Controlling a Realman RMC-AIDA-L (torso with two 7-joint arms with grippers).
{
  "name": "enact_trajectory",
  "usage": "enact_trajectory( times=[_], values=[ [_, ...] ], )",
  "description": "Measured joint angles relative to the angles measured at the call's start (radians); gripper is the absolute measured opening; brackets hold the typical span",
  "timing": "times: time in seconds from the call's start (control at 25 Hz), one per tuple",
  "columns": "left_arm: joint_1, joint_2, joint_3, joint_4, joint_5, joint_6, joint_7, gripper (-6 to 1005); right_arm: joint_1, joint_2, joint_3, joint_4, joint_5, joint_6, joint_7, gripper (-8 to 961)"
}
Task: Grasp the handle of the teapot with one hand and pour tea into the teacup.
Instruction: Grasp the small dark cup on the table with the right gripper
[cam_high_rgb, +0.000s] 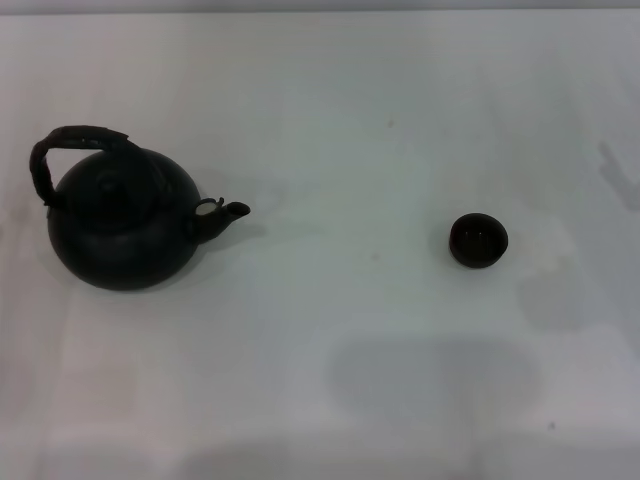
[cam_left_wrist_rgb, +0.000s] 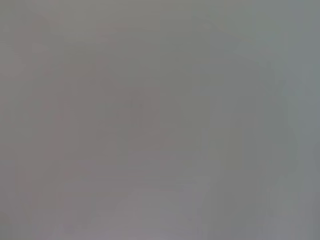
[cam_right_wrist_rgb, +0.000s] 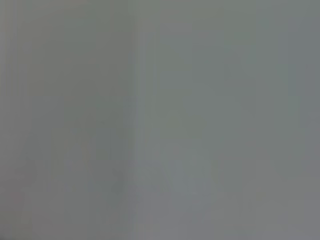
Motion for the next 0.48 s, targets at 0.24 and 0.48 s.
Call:
enact_trajectory(
  times=[0.24,0.48],
  values=[
    [-0.003,0.0,0.0,0.001,-0.001,0.0,0.0,798,0.002,0.0,-0.001,0.011,-0.001,0.014,-0.027,844],
    [-0.009,0.0,0.005,0.001,0.004,0.0,0.001,798,0.004,0.0,-0.002,0.011,-0.004,0.014,-0.026,845]
  ],
)
